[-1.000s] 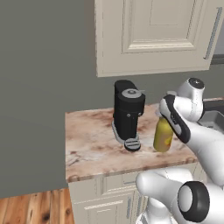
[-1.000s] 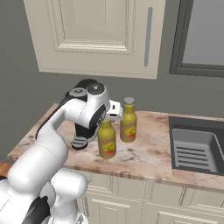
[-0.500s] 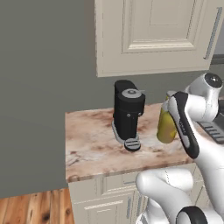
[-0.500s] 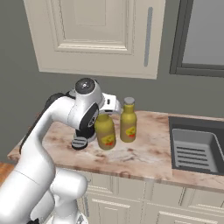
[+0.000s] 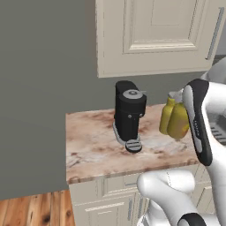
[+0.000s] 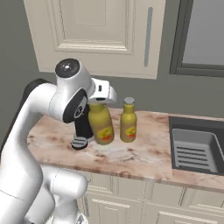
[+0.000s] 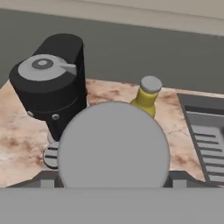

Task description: Move the drinks to the dining counter.

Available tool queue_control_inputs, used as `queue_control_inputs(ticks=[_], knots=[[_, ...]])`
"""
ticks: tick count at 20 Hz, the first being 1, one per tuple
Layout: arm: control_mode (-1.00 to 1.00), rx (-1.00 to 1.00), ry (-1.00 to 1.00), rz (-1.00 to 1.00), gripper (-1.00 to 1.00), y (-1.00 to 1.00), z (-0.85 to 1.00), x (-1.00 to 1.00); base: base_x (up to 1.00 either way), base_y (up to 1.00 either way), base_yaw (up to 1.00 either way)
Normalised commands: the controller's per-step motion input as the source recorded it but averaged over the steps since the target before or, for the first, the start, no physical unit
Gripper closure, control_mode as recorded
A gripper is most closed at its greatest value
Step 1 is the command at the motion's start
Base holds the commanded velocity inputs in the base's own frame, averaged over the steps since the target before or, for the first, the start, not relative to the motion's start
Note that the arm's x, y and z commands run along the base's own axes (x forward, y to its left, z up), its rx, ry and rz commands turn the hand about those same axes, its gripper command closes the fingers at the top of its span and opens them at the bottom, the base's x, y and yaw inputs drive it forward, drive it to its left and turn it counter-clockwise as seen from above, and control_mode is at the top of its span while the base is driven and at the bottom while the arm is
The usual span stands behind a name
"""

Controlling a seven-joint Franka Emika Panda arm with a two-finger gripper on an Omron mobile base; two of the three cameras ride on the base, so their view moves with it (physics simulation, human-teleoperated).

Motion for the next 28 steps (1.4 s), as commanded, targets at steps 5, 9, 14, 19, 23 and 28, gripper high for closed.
queue_control_inputs(ticks=[5, 9, 14, 19, 23, 28], knots=[[-1.00, 0.00, 0.00, -0.01, 1.00, 0.00, 0.30, -0.83, 0.00, 0.00, 0.00], [-1.00, 0.00, -0.06, -0.01, 1.00, 0.02, 0.20, -0.64, 0.00, 0.00, 0.00], [-1.00, -0.09, -0.17, 0.00, 1.00, 0.17, 0.49, -0.13, 0.00, 0.00, 0.00], [-1.00, -0.12, -0.19, 0.00, 1.00, 0.16, 0.53, -0.06, 0.00, 0.00, 0.00], [1.00, -0.03, -0.05, -0.01, 1.00, -0.01, 0.12, -0.02, 0.00, -0.14, -0.07], [1.00, 0.00, 0.00, 0.00, 1.00, 0.00, 0.00, 0.00, 0.00, -0.93, -0.53]])
